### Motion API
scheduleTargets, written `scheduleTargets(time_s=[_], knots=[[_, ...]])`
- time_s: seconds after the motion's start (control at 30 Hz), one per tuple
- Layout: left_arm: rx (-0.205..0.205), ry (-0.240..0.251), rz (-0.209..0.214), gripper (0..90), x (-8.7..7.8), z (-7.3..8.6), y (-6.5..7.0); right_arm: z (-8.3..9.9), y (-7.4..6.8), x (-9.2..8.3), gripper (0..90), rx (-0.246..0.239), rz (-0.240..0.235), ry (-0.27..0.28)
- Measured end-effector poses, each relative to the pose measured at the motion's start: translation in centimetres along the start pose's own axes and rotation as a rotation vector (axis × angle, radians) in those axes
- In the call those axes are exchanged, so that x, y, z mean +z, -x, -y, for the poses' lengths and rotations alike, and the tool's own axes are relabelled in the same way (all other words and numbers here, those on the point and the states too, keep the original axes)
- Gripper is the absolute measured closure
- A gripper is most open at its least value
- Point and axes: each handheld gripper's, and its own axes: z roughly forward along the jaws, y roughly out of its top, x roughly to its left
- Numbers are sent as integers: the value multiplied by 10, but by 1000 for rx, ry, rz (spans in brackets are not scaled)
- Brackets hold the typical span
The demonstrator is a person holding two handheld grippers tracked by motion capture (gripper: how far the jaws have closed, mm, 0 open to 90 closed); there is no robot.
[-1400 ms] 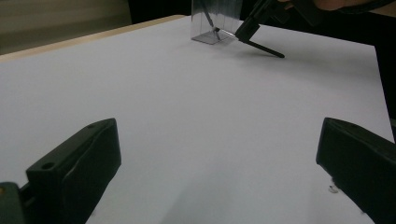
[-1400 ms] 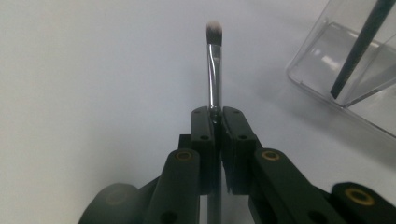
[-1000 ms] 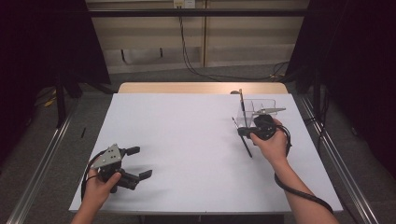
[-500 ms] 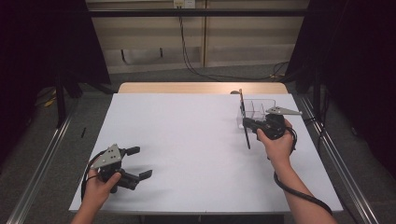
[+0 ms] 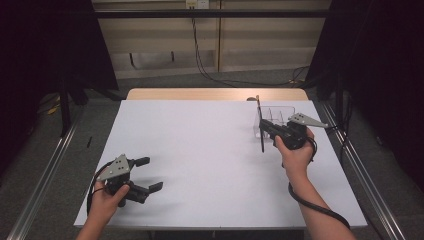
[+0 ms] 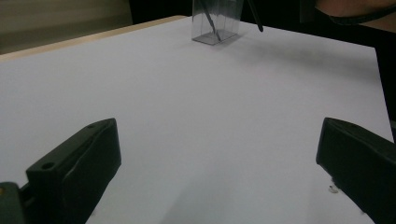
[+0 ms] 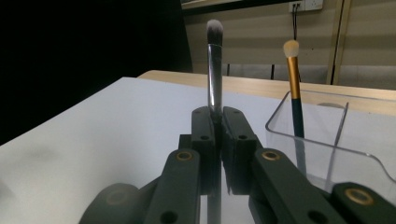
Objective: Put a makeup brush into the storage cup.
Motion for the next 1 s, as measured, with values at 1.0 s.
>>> scheduleTargets(time_s=[1.0], knots=[[-1, 0, -4, 0, -1, 1, 0, -15, 2, 2, 848, -4, 1, 165]])
